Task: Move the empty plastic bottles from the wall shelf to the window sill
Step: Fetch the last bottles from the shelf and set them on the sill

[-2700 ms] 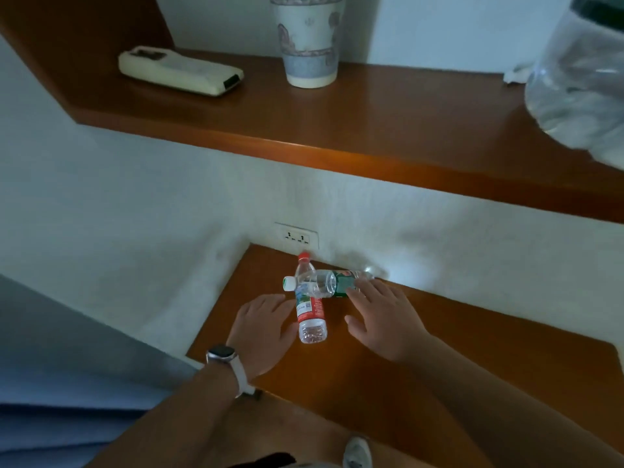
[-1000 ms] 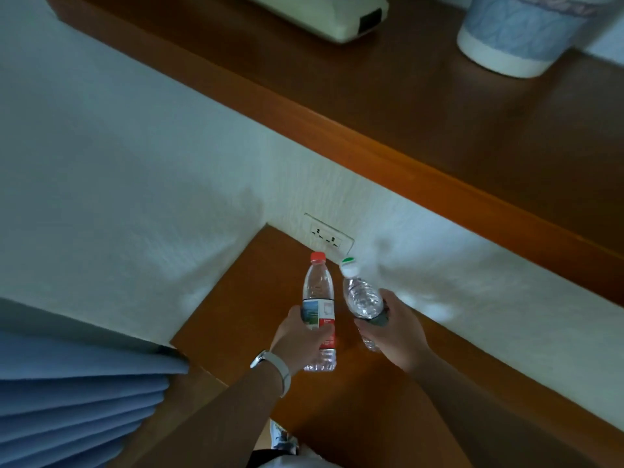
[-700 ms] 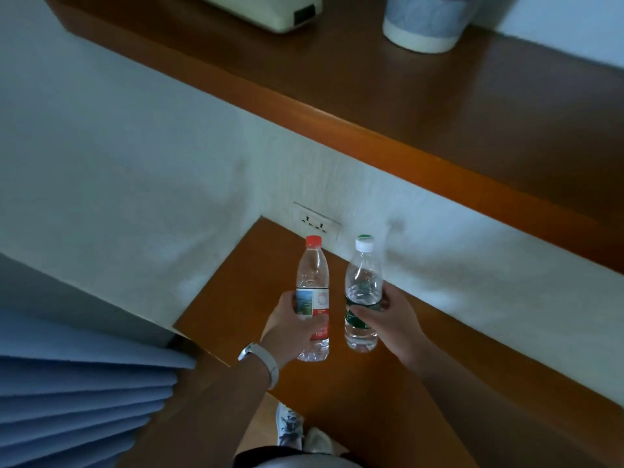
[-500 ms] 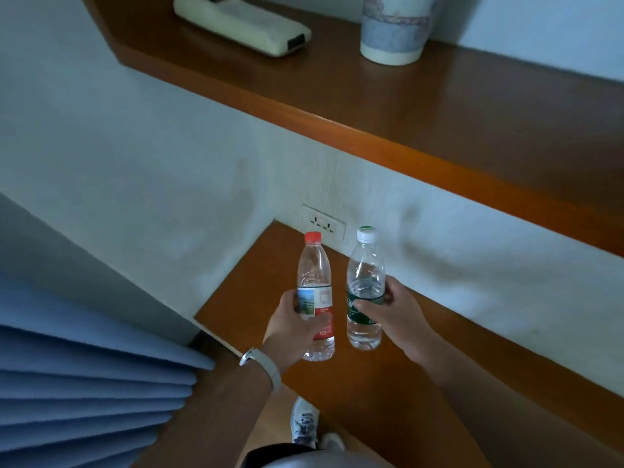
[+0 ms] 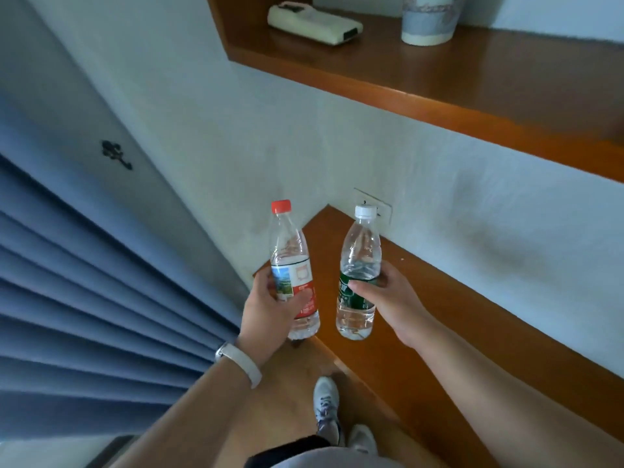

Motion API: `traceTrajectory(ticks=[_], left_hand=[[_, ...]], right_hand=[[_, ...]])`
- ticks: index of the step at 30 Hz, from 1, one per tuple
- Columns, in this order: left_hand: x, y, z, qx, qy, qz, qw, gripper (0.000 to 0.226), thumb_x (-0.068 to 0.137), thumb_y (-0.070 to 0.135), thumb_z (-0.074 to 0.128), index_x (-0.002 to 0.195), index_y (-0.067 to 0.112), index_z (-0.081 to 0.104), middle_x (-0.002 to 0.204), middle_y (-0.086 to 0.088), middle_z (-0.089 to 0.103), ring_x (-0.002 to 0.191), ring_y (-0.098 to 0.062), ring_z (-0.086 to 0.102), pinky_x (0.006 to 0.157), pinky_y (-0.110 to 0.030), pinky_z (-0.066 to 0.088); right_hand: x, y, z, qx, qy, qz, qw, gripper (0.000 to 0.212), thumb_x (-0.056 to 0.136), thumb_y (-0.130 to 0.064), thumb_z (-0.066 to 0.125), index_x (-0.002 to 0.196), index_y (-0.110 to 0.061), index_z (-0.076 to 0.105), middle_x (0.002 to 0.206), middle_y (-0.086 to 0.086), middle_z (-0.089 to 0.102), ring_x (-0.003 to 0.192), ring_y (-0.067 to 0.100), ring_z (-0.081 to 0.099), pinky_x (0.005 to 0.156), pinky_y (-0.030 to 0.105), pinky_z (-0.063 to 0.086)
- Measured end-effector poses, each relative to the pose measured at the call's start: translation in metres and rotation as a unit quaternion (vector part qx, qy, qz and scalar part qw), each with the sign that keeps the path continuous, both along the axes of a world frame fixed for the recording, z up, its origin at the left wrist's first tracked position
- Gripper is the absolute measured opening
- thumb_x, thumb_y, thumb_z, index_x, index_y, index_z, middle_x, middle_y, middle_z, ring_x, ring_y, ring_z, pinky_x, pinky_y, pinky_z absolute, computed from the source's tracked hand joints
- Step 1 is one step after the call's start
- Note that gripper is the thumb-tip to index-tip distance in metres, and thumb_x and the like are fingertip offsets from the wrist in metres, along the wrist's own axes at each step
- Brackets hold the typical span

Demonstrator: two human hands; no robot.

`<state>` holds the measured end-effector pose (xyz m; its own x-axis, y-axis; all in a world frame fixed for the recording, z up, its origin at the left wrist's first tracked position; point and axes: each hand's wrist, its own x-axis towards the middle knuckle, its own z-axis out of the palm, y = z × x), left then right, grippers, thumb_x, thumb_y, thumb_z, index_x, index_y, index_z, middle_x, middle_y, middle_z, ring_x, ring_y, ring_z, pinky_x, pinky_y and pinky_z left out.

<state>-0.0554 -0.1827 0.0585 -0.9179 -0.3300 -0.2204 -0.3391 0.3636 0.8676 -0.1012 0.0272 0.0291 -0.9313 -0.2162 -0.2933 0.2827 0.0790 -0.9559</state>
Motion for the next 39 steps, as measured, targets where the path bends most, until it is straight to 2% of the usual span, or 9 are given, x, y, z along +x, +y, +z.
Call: traceTrajectory(ticks=[5, 11, 14, 16, 18, 20, 28, 34, 39], left_hand=[[0.047, -0.038, 0.022, -0.016, 0.019, 0.07, 0.997, 0.051, 0.084, 0.032, 0.077, 0.123, 0.028, 0.044, 0.102, 0.017, 0.061, 0.058, -0.006, 0.058, 0.037, -0.01, 0.043], [0.105, -0.094, 0.035, 0.0, 0.051, 0.165, 0.985, 0.046, 0.083, 0.022, 0.079, 0.118, 0.026, 0.048, 0.1, 0.015, 0.064, 0.072, -0.005, 0.067, 0.037, -0.011, 0.042], [0.131, -0.124, 0.038, -0.004, 0.057, 0.186, 0.981, 0.049, 0.083, 0.024, 0.08, 0.118, 0.027, 0.046, 0.101, 0.015, 0.064, 0.068, -0.009, 0.066, 0.04, -0.012, 0.044], [0.151, -0.147, 0.036, 0.006, 0.064, 0.206, 0.976, 0.05, 0.081, 0.024, 0.082, 0.117, 0.027, 0.047, 0.103, 0.013, 0.066, 0.073, -0.014, 0.07, 0.049, -0.021, 0.053], [0.172, -0.172, 0.035, 0.02, 0.083, 0.227, 0.97, 0.05, 0.078, 0.019, 0.084, 0.115, 0.026, 0.051, 0.102, 0.011, 0.069, 0.081, -0.004, 0.07, 0.065, -0.024, 0.058], [0.198, -0.201, 0.034, 0.027, 0.094, 0.245, 0.965, 0.049, 0.076, 0.016, 0.085, 0.109, 0.029, 0.053, 0.1, 0.008, 0.07, 0.081, 0.002, 0.069, 0.071, -0.021, 0.057], [0.336, -0.333, 0.034, 0.036, 0.114, 0.368, 0.922, 0.048, 0.078, 0.018, 0.084, 0.112, 0.029, 0.052, 0.103, 0.003, 0.069, 0.087, -0.012, 0.069, 0.078, -0.035, 0.058], [0.424, -0.396, 0.03, 0.049, 0.126, 0.426, 0.895, 0.056, 0.08, 0.021, 0.082, 0.125, 0.022, 0.048, 0.108, 0.003, 0.064, 0.09, -0.009, 0.066, 0.064, -0.016, 0.053], [0.487, -0.431, 0.027, 0.072, 0.142, 0.491, 0.856, 0.063, 0.078, 0.02, 0.084, 0.13, 0.024, 0.048, 0.112, -0.002, 0.063, 0.095, -0.017, 0.067, 0.078, -0.032, 0.056]], right_hand=[[0.012, -0.05, 0.009, -0.041, -0.012, 0.072, 0.997, 0.042, 0.079, -0.025, 0.079, 0.116, -0.026, 0.061, 0.107, -0.003, 0.073, 0.097, 0.012, 0.07, 0.082, 0.033, 0.054], [0.035, -0.123, 0.03, -0.043, 0.018, 0.161, 0.986, 0.038, 0.08, -0.019, 0.079, 0.114, -0.024, 0.064, 0.105, -0.004, 0.074, 0.094, 0.011, 0.071, 0.079, 0.03, 0.054], [0.051, -0.157, 0.038, -0.036, 0.035, 0.192, 0.98, 0.038, 0.078, -0.02, 0.081, 0.112, -0.025, 0.065, 0.104, -0.003, 0.074, 0.095, 0.013, 0.071, 0.083, 0.036, 0.056], [0.063, -0.181, 0.043, -0.031, 0.043, 0.224, 0.973, 0.042, 0.076, -0.023, 0.082, 0.114, -0.025, 0.064, 0.107, -0.001, 0.074, 0.097, 0.015, 0.071, 0.086, 0.04, 0.056], [0.076, -0.208, 0.047, -0.028, 0.05, 0.25, 0.967, 0.045, 0.074, -0.026, 0.083, 0.115, -0.025, 0.064, 0.108, 0.002, 0.074, 0.099, 0.019, 0.071, 0.086, 0.043, 0.056], [0.092, -0.241, 0.051, -0.028, 0.052, 0.269, 0.961, 0.043, 0.075, -0.022, 0.083, 0.114, -0.024, 0.064, 0.107, 0.002, 0.074, 0.098, 0.02, 0.071, 0.085, 0.041, 0.056], [0.183, -0.385, 0.057, -0.025, 0.061, 0.354, 0.933, 0.051, 0.063, -0.039, 0.083, 0.111, -0.033, 0.066, 0.106, -0.002, 0.074, 0.099, 0.02, 0.071, 0.088, 0.044, 0.056], [0.256, -0.479, 0.056, -0.038, 0.062, 0.402, 0.913, 0.037, 0.076, -0.021, 0.079, 0.111, -0.026, 0.067, 0.105, 0.0, 0.075, 0.099, 0.021, 0.071, 0.09, 0.045, 0.056], [0.302, -0.548, 0.063, -0.052, 0.05, 0.456, 0.887, 0.041, 0.073, -0.024, 0.081, 0.111, -0.024, 0.067, 0.108, 0.002, 0.074, 0.104, 0.022, 0.069, 0.099, 0.05, 0.05]])
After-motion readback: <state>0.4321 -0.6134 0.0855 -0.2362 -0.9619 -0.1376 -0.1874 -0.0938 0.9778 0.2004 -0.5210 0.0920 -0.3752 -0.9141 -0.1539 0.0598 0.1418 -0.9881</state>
